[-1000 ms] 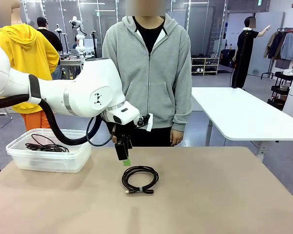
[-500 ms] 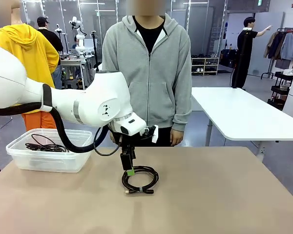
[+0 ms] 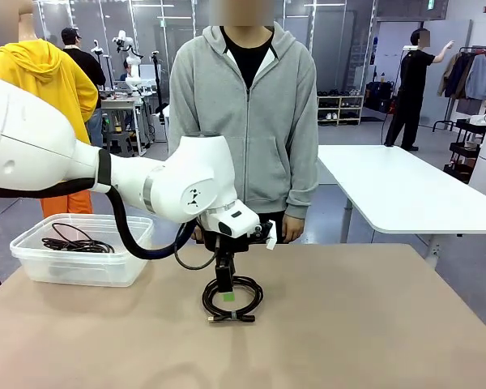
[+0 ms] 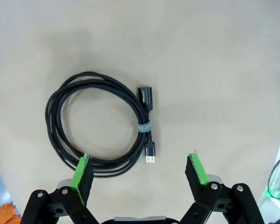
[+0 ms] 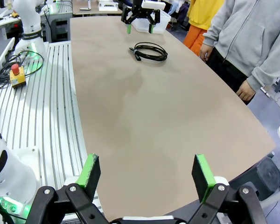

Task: Organize and store the cables.
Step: Place the USB Extension Cable into the Organizing box.

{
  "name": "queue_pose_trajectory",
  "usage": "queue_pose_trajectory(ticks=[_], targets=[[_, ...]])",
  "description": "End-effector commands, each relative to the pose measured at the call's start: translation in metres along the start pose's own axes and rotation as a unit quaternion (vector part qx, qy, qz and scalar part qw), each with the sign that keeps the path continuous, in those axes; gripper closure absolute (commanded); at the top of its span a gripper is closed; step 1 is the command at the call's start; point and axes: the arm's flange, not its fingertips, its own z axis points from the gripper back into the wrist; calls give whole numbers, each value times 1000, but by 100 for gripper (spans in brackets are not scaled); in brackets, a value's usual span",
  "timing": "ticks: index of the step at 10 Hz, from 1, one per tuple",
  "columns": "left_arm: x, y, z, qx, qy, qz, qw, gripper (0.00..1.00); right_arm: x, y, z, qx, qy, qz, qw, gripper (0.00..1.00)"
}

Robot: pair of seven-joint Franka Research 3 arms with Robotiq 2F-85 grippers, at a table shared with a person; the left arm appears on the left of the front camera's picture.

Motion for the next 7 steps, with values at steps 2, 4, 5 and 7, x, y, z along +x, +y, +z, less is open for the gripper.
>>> queue_pose_trajectory(ticks=[2, 4, 5, 7], targets=[[9, 12, -22, -9, 35, 21, 999, 0, 4, 1, 0, -6, -2, 3, 1000, 0], [4, 9, -36, -12, 36, 29, 999, 0, 4, 1, 0, -6, -2, 3, 1000, 0], [3, 8, -40, -9, 34, 32, 999, 0, 4, 1, 0, -6, -2, 3, 1000, 0], [3, 5, -48, -9, 34, 45, 998, 0, 4, 1, 0, -6, -2, 3, 1000, 0]])
